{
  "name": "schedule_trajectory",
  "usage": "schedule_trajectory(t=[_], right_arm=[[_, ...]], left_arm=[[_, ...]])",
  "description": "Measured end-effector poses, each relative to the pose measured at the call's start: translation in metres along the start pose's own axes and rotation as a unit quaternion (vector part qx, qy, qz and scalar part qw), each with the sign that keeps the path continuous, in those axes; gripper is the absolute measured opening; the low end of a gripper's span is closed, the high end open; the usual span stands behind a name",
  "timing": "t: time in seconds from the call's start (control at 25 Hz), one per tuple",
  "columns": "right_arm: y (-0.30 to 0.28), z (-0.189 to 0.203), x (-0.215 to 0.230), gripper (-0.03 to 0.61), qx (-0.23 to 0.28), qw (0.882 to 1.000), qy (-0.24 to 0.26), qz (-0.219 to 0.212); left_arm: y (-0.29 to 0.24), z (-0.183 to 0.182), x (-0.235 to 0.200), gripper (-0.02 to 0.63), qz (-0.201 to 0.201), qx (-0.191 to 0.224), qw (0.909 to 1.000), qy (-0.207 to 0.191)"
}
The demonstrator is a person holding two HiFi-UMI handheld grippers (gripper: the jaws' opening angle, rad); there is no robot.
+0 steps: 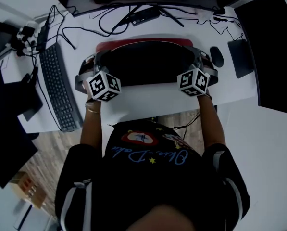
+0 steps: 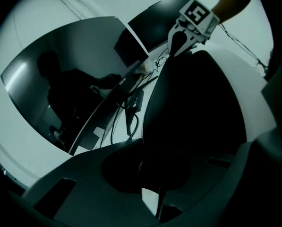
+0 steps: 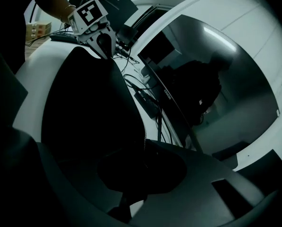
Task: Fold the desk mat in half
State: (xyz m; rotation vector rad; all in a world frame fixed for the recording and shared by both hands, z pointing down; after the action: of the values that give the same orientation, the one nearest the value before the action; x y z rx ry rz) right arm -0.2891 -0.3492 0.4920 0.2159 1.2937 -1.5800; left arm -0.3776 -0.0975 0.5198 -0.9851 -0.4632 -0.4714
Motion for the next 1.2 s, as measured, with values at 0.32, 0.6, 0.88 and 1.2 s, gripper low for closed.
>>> schedule_trajectory(t=[0.32,0.6,0.88,1.2], right_arm=[[-0.047,0.018,-0.018,0.014,-0.048,0.998,0.010,-0.033],[-0.061,0.021,-0.021,0.015,-0.065,0.997,0.011,-0.036],[-0.060,0.018,-0.003,0.195,-0.059,0.998,-0.006,-0.016],[-0.009,-0.049,0.025,0.192,0.073,0.993,-0.093,0.007]], left_arm=[[-0.039,0.008,0.002,0.018,0.024,-0.019,0.9994,-0.016],[-0.046,0.010,0.002,0.033,0.026,-0.007,0.9995,-0.015],[-0.042,0.013,-0.018,0.214,0.001,0.024,0.9985,0.048],[0.025,0.021,-0.051,0.215,-0.040,0.091,0.9599,0.262]])
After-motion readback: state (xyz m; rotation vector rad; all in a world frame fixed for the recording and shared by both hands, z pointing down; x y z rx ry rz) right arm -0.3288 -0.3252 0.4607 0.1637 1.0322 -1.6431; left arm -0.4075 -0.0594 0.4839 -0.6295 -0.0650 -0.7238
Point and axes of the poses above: the fingertips, and each gripper's own axes: y backward along the fingers, x to its right, z out of its underside, the point moved 2 cm from there along y, backward along the fingers
